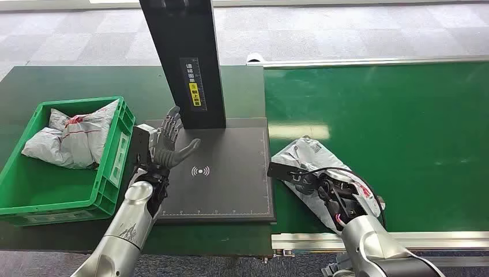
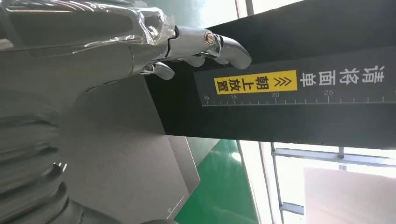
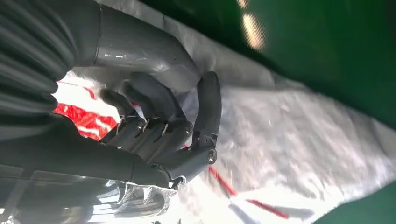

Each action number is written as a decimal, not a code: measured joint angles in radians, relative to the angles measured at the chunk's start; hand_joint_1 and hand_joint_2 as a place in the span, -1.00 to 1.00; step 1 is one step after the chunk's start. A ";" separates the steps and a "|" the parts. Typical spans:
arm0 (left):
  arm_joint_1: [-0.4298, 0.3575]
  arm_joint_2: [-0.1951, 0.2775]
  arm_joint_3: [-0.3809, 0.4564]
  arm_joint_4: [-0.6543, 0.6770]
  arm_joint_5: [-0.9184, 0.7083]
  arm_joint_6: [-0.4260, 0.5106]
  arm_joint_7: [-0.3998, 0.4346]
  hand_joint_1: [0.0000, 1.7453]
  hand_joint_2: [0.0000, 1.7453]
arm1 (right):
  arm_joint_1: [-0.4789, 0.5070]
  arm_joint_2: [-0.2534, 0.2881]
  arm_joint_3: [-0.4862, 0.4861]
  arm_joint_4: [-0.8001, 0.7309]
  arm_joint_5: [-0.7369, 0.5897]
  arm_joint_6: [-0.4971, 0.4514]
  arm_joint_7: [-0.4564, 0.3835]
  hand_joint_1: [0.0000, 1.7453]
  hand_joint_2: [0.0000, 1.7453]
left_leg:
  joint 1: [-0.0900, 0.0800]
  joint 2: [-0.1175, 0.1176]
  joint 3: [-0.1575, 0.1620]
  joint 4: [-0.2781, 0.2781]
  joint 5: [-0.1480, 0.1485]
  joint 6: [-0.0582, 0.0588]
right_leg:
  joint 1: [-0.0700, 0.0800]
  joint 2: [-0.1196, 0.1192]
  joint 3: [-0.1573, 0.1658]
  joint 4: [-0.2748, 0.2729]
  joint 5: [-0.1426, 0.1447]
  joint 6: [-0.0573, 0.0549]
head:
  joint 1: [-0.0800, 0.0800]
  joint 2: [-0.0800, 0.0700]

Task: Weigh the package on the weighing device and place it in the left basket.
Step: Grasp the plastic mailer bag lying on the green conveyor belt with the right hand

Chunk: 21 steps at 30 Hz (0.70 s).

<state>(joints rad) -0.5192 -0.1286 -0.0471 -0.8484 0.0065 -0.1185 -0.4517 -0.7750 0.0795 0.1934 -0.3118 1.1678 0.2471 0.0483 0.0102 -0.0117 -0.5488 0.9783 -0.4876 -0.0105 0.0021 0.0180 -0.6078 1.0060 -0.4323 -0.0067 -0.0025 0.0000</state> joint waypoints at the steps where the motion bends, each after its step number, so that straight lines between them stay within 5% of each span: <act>1: 0.004 0.001 0.000 -0.004 0.001 0.001 0.000 -1.00 1.00 | 0.000 0.001 0.000 -0.001 -0.006 -0.033 -0.016 -1.00 1.00 | 0.000 0.000 0.000 0.000 0.000 0.000 | 0.000 0.000 0.000 0.000 0.000 0.000 | 0.000 0.000; 9: 0.085 0.022 0.002 -0.108 0.015 0.011 0.002 -1.00 1.00 | -0.005 0.002 -0.001 -0.093 -0.034 -0.350 -0.133 -1.00 1.00 | 0.000 0.000 0.000 0.000 0.000 0.000 | 0.000 0.000 0.000 0.000 0.000 0.000 | 0.000 0.000; 21: 0.113 0.033 0.004 -0.163 0.018 0.015 0.002 -1.00 1.00 | -0.004 0.002 0.000 -0.164 -0.031 -0.378 -0.138 -1.00 1.00 | 0.000 0.000 0.000 0.000 0.000 0.000 | 0.000 0.000 0.000 0.000 0.000 0.000 | 0.000 0.000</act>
<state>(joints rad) -0.4058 -0.0951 -0.0431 -1.0118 0.0240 -0.1032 -0.4494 -0.7785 0.0816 0.1938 -0.4755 1.1365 -0.1304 -0.0900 0.0102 -0.0118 -0.5485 0.9783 -0.4875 -0.0106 0.0022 0.0177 -0.6080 1.0061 -0.4323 -0.0067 -0.0027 -0.0001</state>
